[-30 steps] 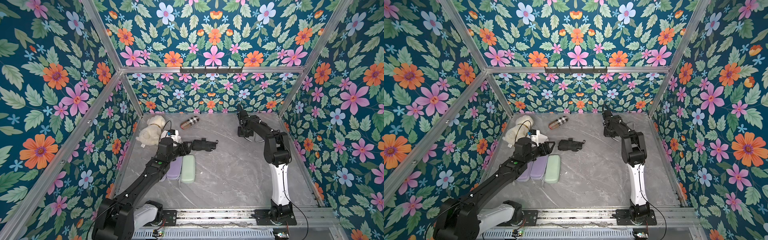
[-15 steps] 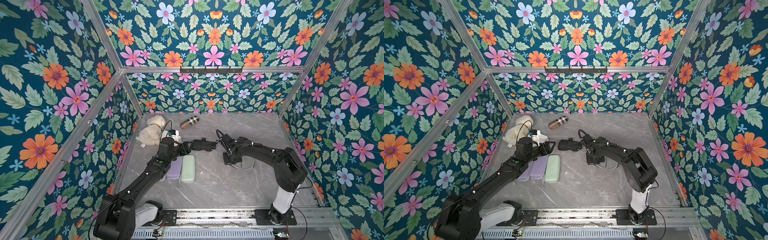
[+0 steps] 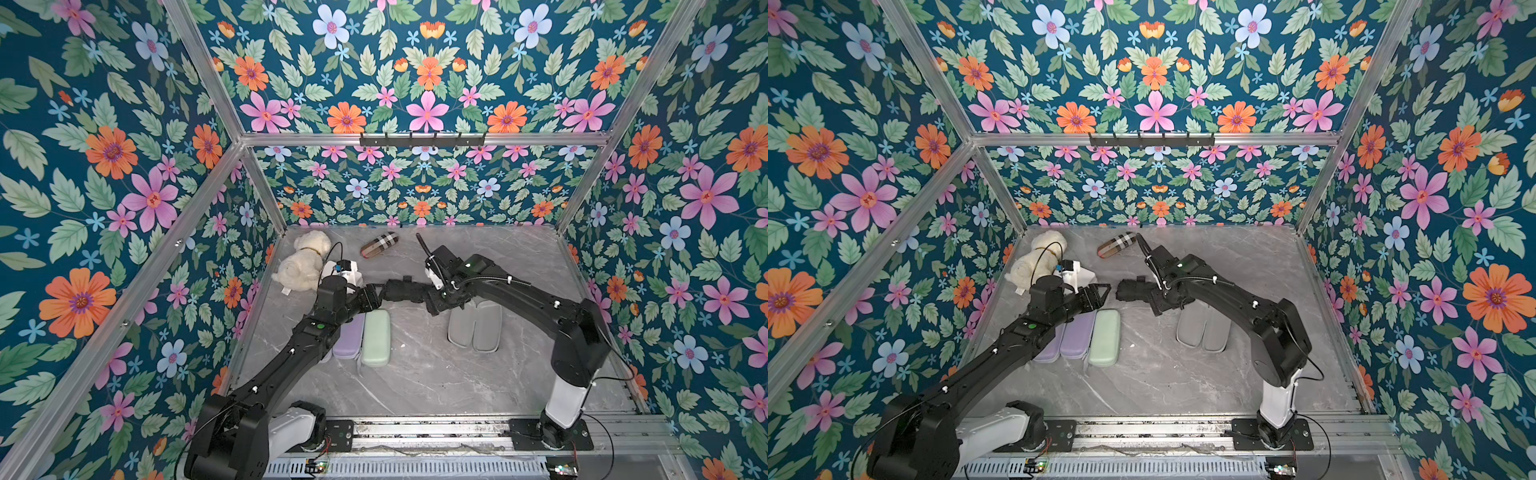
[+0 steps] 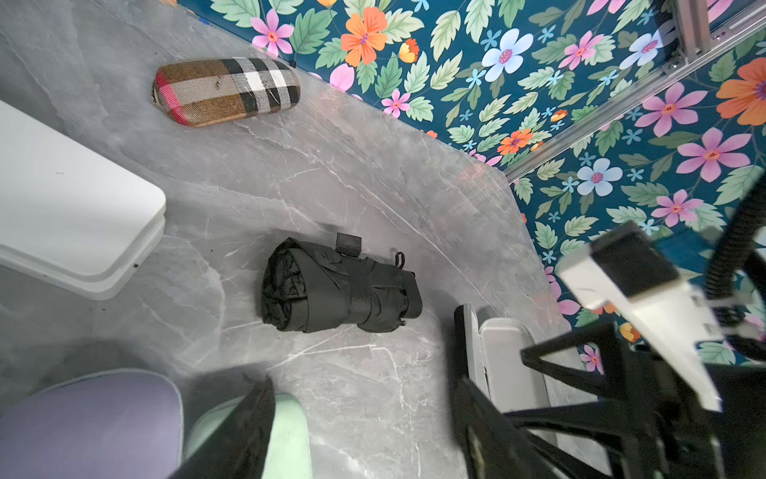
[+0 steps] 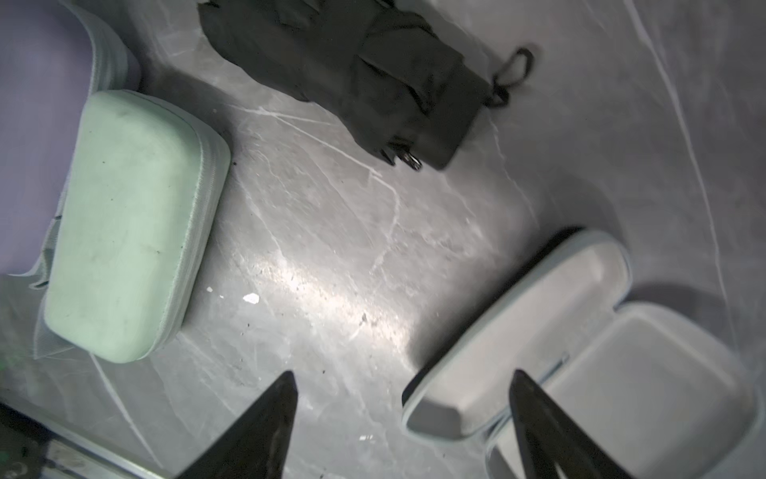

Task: Put umbrellas into zippered umbrella sleeves
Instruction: Pick up the umbrella from the center of the board.

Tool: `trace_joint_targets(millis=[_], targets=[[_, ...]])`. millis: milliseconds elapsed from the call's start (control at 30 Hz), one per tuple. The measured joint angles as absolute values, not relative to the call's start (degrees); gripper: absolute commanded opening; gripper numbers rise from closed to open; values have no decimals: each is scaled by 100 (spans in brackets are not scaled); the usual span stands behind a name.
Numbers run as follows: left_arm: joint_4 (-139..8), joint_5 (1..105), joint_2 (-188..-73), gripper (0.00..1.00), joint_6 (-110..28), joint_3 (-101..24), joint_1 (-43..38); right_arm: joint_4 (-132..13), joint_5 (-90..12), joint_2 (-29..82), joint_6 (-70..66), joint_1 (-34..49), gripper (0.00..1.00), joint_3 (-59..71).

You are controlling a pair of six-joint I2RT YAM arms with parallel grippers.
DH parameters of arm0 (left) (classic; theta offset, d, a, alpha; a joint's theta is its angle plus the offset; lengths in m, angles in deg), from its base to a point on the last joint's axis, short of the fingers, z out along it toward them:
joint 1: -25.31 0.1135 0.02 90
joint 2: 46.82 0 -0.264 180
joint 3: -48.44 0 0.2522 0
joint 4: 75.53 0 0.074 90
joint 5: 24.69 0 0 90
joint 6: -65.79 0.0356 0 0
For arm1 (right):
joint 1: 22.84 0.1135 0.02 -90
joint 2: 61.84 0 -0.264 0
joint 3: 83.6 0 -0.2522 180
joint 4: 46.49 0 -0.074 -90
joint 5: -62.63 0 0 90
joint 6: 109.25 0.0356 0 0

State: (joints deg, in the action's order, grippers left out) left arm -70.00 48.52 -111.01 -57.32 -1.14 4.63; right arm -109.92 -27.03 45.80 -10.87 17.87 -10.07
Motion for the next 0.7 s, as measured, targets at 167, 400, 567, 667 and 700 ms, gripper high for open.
trace_joint_targets(millis=[167,400,567,667,700], targets=[[-6655,5120,-10766,70,-5727,-44,482,-10386,-2880,5299,-2501,1791,90,-1547],[-6252,5370,-10373,70,-5710,96,509,-10109,-3208,6473,-3826,1780,91,-2688],[-6027,5477,-10189,70,-5708,138,513,-10205,-3354,7255,-4372,1678,91,-3554],[-5931,5494,-10115,70,-5708,146,517,-10423,-3520,7600,-4562,1584,90,-3886],[-5903,5494,-10108,71,-5705,146,517,-10496,-3582,7686,-4621,1558,89,-3964]])
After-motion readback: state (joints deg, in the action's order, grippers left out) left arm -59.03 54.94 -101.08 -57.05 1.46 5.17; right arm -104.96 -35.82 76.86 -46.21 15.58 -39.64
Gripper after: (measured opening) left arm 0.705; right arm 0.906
